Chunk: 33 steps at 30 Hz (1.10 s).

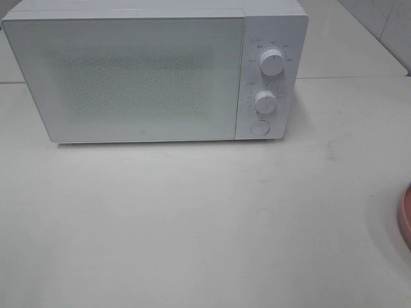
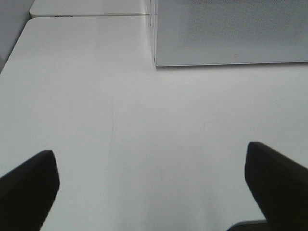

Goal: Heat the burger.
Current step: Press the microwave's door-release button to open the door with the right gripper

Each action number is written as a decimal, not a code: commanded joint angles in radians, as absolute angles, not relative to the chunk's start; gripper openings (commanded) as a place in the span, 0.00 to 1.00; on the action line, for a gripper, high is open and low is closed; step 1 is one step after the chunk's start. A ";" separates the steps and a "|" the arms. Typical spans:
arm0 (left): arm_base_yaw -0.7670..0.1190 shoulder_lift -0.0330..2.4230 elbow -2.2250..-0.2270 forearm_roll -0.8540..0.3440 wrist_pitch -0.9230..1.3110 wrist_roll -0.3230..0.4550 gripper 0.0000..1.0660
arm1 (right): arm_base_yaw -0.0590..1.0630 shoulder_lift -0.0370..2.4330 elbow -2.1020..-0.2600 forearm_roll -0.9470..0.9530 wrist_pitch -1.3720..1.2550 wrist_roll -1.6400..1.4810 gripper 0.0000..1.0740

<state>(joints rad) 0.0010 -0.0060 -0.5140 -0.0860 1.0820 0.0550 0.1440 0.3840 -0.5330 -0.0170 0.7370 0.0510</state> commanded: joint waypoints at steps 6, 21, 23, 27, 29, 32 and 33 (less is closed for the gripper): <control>0.000 -0.030 -0.516 -0.084 1.068 0.054 0.92 | 0.141 0.506 -0.538 -0.018 0.567 0.057 0.70; 0.000 -0.030 -0.516 -0.084 1.068 0.054 0.92 | 0.141 0.729 -0.538 -0.018 0.290 0.057 0.70; 0.000 -0.030 -0.516 -0.084 1.068 0.054 0.92 | 0.141 0.779 -0.538 -0.018 0.249 0.057 0.70; 0.000 -0.030 -0.516 -0.084 1.068 0.054 0.92 | 0.141 0.821 -0.538 -0.018 0.219 0.057 0.70; 0.000 -0.030 -0.516 -0.084 1.068 0.054 0.92 | 0.141 0.876 -0.538 -0.018 0.167 0.057 0.70; 0.000 -0.030 -0.516 -0.084 1.068 0.054 0.92 | 0.141 0.909 -0.538 -0.018 0.128 0.057 0.70; 0.000 -0.030 -0.516 -0.084 1.068 0.054 0.92 | 0.141 0.946 -0.538 -0.018 0.086 0.057 0.70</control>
<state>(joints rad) 0.0010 -0.0060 -0.5140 -0.0860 1.0820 0.0550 0.1440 0.9230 -0.5330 -0.0170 0.1370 0.0560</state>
